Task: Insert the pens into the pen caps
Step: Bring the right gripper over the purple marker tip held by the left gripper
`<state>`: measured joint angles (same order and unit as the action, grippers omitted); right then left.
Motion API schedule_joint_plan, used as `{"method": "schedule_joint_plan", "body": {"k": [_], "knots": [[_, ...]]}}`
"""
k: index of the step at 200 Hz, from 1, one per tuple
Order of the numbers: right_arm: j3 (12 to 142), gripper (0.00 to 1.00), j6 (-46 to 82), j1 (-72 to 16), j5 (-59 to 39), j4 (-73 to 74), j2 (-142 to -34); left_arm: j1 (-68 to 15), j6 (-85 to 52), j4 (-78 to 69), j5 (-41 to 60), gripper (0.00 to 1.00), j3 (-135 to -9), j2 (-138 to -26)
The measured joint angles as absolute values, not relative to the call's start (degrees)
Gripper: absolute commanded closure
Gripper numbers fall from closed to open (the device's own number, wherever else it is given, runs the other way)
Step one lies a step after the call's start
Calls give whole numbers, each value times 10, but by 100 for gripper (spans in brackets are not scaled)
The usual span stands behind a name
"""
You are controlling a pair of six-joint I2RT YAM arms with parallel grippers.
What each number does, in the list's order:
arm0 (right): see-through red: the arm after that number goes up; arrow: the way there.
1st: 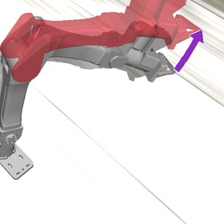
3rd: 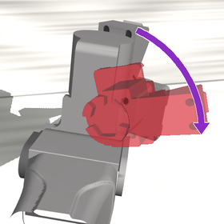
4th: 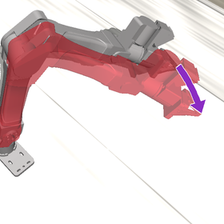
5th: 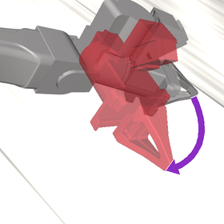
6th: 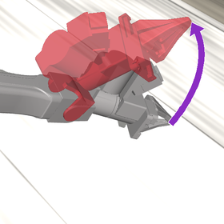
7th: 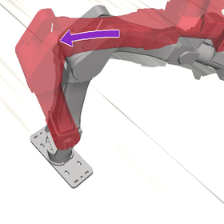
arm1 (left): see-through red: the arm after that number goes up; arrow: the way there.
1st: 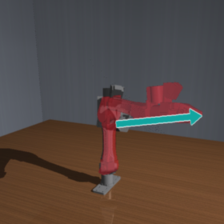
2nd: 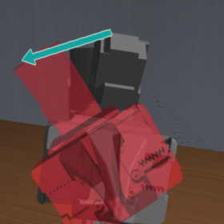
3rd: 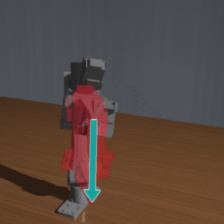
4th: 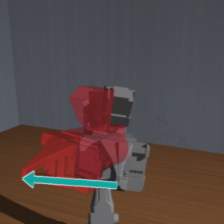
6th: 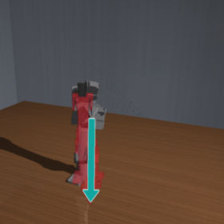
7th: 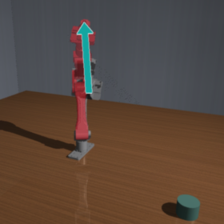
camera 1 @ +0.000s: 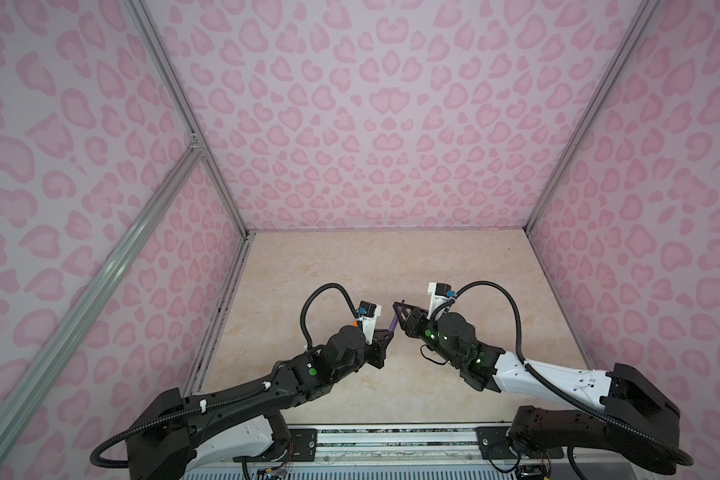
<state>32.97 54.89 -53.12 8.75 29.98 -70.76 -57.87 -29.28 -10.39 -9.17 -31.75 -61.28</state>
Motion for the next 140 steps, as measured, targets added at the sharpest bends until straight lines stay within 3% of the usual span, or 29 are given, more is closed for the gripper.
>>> {"method": "schedule_joint_plan", "body": {"k": [87, 140], "knots": [[344, 64, 549, -531, 90, 284, -721, -581, -288, -109, -72, 97, -316, -606], [351, 90, 559, -531, 86, 279, -728, -582, -284, -112, -64, 97, -313, -605]]}}
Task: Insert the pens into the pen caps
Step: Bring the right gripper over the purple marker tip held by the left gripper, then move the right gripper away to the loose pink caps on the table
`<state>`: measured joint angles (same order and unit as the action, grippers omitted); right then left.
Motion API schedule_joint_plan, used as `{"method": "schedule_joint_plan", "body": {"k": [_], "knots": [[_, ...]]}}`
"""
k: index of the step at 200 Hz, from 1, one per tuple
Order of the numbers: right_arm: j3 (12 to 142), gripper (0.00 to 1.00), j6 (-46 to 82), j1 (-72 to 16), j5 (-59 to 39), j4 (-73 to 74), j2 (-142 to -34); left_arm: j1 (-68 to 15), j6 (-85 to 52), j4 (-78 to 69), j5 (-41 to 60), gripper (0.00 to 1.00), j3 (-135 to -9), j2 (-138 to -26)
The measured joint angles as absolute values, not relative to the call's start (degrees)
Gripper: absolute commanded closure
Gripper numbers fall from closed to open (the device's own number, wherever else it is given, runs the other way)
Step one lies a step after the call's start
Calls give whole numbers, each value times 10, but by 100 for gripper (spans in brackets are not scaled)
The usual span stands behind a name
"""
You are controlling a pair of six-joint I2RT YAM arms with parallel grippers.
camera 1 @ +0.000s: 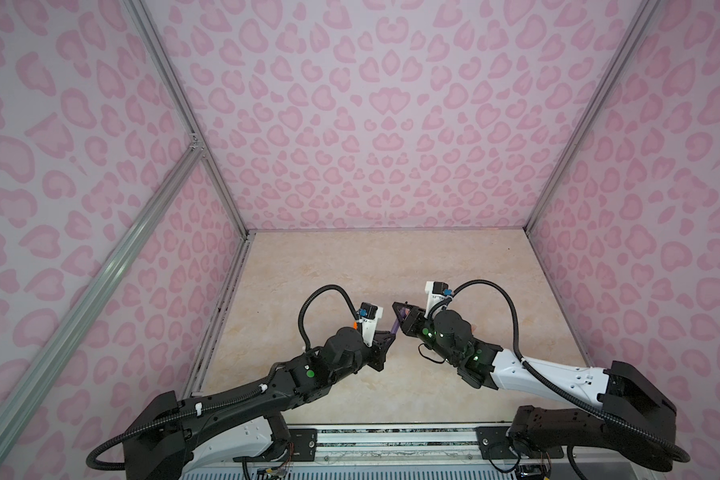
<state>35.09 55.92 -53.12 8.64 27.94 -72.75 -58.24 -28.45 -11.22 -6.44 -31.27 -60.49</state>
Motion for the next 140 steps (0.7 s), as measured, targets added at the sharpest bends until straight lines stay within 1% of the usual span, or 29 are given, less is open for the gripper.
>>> {"method": "schedule_joint_plan", "body": {"k": [6, 14, 32, 50, 60, 67, 69, 75, 114, 140], "knots": [[352, 93, 559, -531, 86, 281, -728, -582, -284, -112, -64, 97, -313, -606], [352, 95, 559, -531, 86, 283, -729, -582, -284, -112, -64, 95, -313, -607], [352, 100, 559, -531, 85, 284, -730, -582, -284, -112, -64, 84, -313, -609], [349, 100, 564, -532, 84, 291, -730, -582, -284, -112, -64, 70, -313, -610], [346, 100, 564, -534, 80, 294, -731, -582, -283, -113, -62, 65, -313, -611], [343, 100, 566, -537, 81, 296, -731, -582, -283, -113, -62, 65, -313, -613], [343, 100, 568, -539, 81, 297, -731, -582, -283, -113, -62, 61, -313, -613], [342, 100, 570, -542, 81, 298, -731, -582, -283, -113, -63, 59, -315, -615], [336, 100, 579, -561, 80, 314, -724, -582, -279, -121, -68, 58, -328, -642], [323, 100, 582, -569, 90, 325, -713, -582, -279, -123, -72, 62, -329, -652]]}}
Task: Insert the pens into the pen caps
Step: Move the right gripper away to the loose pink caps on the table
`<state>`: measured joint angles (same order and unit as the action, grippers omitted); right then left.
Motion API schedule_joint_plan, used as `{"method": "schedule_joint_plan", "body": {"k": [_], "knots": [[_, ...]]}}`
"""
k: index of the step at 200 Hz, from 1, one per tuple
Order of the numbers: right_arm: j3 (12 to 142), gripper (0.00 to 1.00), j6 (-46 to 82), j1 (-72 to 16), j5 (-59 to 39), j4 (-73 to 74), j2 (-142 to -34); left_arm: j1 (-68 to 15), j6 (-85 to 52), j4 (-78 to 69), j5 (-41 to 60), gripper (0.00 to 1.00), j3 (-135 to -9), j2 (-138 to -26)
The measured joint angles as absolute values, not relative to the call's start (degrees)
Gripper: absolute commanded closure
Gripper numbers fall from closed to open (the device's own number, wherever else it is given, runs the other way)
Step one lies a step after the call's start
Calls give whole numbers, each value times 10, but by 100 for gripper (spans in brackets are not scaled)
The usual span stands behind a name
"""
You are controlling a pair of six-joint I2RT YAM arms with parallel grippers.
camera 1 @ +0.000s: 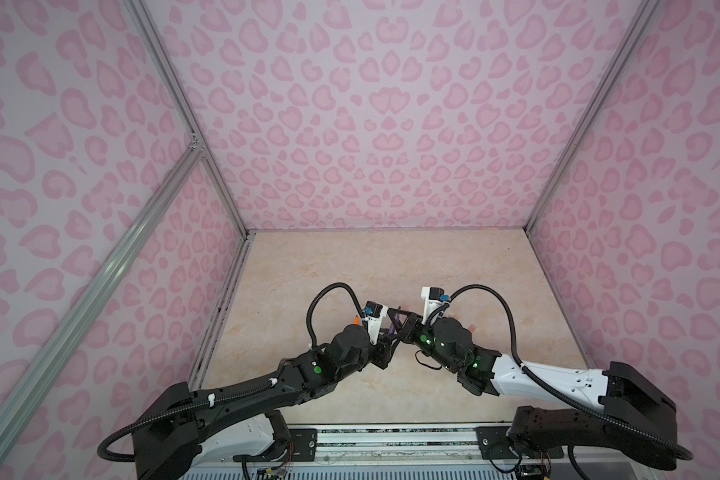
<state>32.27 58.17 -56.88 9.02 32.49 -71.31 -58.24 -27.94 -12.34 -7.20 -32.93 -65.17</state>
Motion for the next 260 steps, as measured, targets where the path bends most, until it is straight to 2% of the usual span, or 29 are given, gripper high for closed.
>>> {"method": "schedule_joint_plan", "body": {"k": [11, 50, 76, 87, 112, 142, 183, 194, 212, 260], "knots": [[319, 100, 584, -570, 93, 328, -711, -582, -279, -126, -73, 70, -331, -653], [310, 100, 590, -571, 103, 336, -701, -584, -273, -138, -61, 83, -332, -653], [304, 100, 593, -571, 109, 345, -698, -584, -273, -141, -52, 96, -332, -653], [304, 93, 593, -571, 110, 344, -696, -584, -274, -144, -51, 97, -332, -653], [306, 69, 586, -571, 122, 328, -682, -585, -274, -160, -51, 97, -327, -653], [319, 61, 553, -554, 182, 245, -633, -579, -288, -161, -96, 97, -286, -646], [328, 62, 513, -461, 210, 127, -644, -579, -330, -140, -138, 97, -201, -608], [343, 64, 502, -437, 211, 97, -675, -579, -332, -137, -150, 97, -199, -593], [392, 73, 480, -417, 203, 55, -740, -579, -334, -138, -165, 97, -194, -584], [549, 84, 427, -400, 184, -34, -917, -579, -333, -134, -182, 97, -195, -591]]}}
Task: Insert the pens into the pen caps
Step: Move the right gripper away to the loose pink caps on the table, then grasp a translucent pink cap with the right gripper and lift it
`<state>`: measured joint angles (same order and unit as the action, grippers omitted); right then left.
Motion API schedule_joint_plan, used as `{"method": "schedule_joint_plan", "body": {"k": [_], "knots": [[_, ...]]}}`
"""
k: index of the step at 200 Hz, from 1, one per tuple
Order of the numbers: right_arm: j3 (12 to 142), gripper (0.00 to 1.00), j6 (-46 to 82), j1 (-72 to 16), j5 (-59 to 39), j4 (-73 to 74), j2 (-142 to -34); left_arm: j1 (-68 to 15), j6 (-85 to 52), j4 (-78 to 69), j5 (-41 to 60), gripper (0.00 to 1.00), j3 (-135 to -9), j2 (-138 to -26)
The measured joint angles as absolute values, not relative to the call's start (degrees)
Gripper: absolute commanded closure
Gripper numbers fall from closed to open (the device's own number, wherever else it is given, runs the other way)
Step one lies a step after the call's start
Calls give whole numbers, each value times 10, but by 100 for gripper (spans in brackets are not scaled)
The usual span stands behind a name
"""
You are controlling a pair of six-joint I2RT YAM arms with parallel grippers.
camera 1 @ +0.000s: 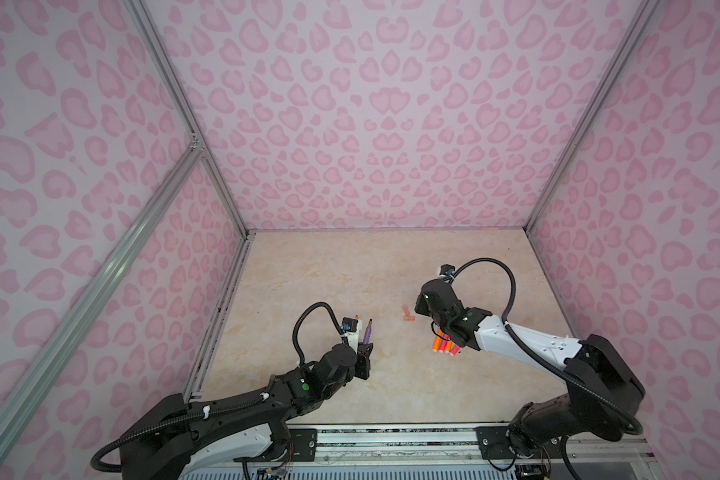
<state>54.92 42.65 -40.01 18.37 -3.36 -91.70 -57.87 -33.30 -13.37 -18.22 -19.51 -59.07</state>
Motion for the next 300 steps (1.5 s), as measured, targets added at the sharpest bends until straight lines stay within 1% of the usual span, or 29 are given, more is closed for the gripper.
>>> {"method": "schedule_joint_plan", "body": {"k": [42, 72, 102, 124, 204, 269, 300], "knots": [[614, 84, 407, -399, 156, -70, -1013, -578, -333, -134, -184, 97, -195, -592], [633, 78, 393, -396, 151, -85, -1045, -578, -333, -134, -184, 97, -195, -592], [636, 70, 378, -390, 130, -84, -1067, -578, -333, -134, -184, 97, -195, -590], [636, 68, 369, -389, 109, -81, -1075, -578, -333, -134, -184, 97, -195, -589], [622, 65, 359, -394, 64, -81, -1076, -578, -331, -134, -184, 97, -194, -577], [612, 64, 359, -425, 74, -94, -1050, -578, -331, -134, -184, 97, -191, -570], [615, 63, 358, -431, 97, -112, -1050, -578, -331, -133, -184, 97, -187, -562]]}}
